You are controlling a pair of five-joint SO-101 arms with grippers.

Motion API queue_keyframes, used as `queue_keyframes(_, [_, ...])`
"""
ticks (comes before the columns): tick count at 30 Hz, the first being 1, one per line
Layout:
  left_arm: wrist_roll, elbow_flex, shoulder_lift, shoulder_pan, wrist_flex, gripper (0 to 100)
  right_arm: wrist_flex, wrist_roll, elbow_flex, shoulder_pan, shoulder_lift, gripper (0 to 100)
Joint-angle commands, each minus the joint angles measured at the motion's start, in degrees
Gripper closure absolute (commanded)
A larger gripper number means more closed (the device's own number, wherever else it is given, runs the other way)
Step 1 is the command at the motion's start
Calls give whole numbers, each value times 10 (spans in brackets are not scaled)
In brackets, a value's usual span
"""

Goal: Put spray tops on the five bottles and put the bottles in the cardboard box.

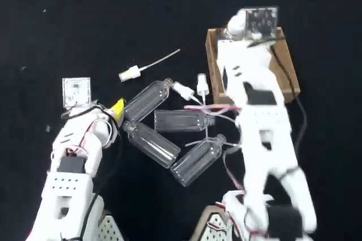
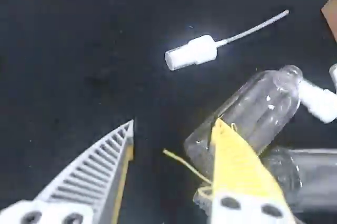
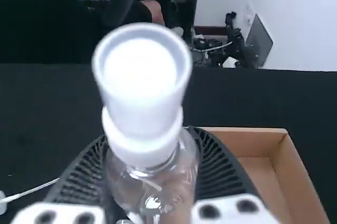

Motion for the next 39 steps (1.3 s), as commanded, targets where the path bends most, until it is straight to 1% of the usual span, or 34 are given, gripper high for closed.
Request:
queue_keyframes(1, [45, 35, -10, -5, -80, 773, -79, 0, -70, 14, 81, 988])
queue_keyframes(4, [41, 53, -10, -2, -113, 773, -129, 0, -91, 15, 149, 988])
queue_keyframes(8, [30, 57, -10, -1, -122, 773, -192, 0, -112, 13, 215, 988])
queue_keyframes(19, [31, 57, -5, 0, -129, 773, -273, 0, -113, 14, 305, 988])
queue_keyframes(30, [31, 57, -4, 0, -127, 773, -273, -4, -172, 13, 397, 987])
queue_keyframes(39, [31, 57, -4, 0, -127, 773, -273, -4, -196, 11, 425, 987])
